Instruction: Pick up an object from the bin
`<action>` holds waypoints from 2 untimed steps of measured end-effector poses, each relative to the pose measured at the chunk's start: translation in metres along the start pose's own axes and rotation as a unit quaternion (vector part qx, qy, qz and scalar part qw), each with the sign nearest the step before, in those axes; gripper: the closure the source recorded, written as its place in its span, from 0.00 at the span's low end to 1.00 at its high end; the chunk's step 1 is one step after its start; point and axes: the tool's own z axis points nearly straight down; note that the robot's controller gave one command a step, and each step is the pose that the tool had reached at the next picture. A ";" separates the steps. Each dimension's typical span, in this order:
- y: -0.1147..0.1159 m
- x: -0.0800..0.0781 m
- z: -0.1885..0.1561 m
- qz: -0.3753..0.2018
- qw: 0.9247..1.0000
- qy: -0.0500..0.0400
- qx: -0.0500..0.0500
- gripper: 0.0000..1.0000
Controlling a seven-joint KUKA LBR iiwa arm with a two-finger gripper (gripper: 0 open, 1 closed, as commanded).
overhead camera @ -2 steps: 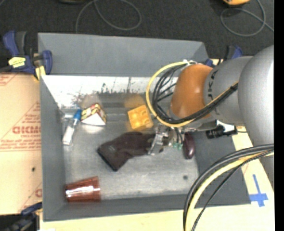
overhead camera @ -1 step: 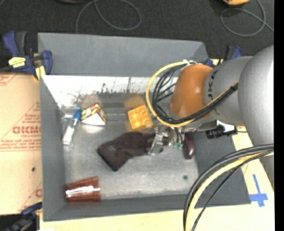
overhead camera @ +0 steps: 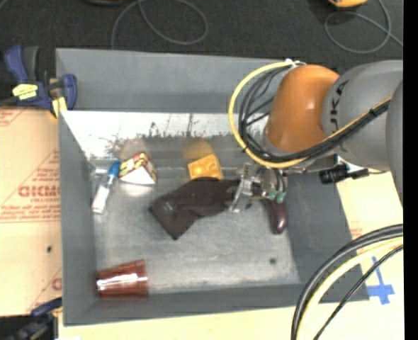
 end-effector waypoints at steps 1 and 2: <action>0.000 0.000 0.000 0.000 1.000 0.000 0.000 1.00; -0.025 -0.021 -0.102 0.028 1.000 -0.002 0.000 1.00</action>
Offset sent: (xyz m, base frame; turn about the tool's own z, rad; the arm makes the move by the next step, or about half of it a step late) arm 0.0117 -0.0283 0.1016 0.0617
